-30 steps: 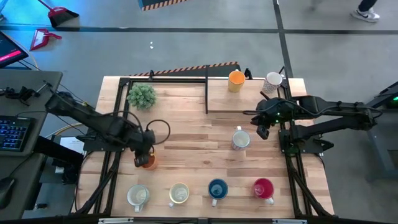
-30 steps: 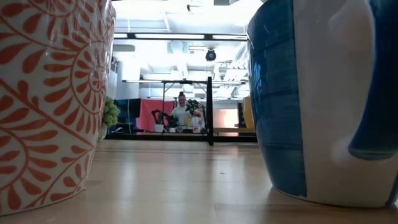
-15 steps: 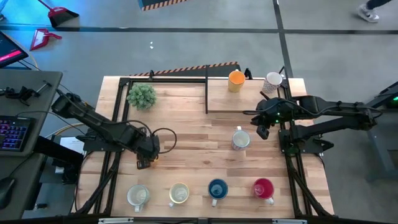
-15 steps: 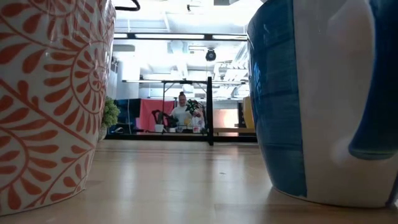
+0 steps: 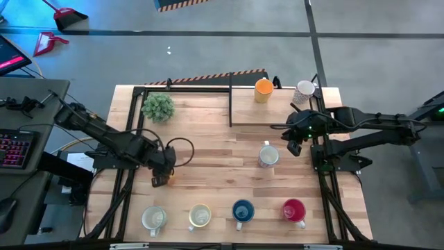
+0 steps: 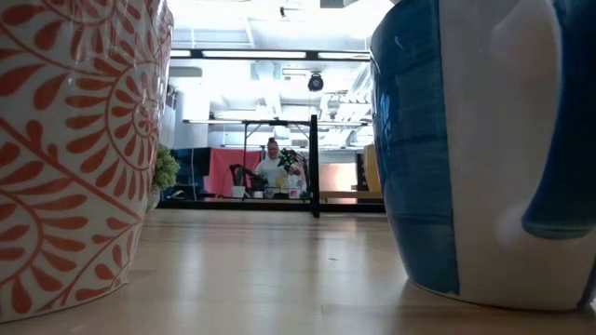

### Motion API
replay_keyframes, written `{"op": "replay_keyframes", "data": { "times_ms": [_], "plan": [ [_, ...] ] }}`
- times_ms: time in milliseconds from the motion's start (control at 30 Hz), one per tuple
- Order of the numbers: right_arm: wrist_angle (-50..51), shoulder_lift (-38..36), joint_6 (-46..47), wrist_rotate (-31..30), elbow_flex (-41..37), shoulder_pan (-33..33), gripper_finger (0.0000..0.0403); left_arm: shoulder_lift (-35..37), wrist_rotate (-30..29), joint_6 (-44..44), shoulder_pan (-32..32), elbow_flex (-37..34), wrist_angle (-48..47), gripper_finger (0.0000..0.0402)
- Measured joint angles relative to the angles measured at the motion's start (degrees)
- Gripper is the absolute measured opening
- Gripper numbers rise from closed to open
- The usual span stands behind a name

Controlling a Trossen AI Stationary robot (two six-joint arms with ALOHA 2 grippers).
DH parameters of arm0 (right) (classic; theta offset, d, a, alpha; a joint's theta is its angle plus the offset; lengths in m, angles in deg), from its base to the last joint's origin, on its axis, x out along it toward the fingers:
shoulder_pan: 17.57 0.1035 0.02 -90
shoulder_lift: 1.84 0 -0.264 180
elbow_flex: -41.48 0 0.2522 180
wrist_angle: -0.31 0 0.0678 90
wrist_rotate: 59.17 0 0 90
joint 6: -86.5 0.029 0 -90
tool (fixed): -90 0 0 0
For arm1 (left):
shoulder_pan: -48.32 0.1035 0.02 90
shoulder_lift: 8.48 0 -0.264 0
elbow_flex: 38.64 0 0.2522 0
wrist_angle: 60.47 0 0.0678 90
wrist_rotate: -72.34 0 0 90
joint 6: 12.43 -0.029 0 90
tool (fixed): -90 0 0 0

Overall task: Place coffee mugs
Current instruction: Put the orange mug on the shelf

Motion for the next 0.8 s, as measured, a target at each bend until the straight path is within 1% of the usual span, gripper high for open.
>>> {"op": "replay_keyframes", "data": {
  "times_ms": [167,467,800],
  "plan": [
    [0.0,0.0,0.5,0.1,0.0,0.0,0.0051,-0.1,1.5,0.3,0.8,-1.3,-3.1,0.0112],
    [0.0,0.0,0.6,0.1,0.0,0.0,0.0051,-0.2,-0.2,-2.6,3.3,-1.5,-4.2,0.0159],
    [0.0,0.0,0.6,0.1,0.0,0.0,0.0051,-0.5,0.6,-5.7,4.1,-1.5,-3.1,0.0163]
  ]
}}
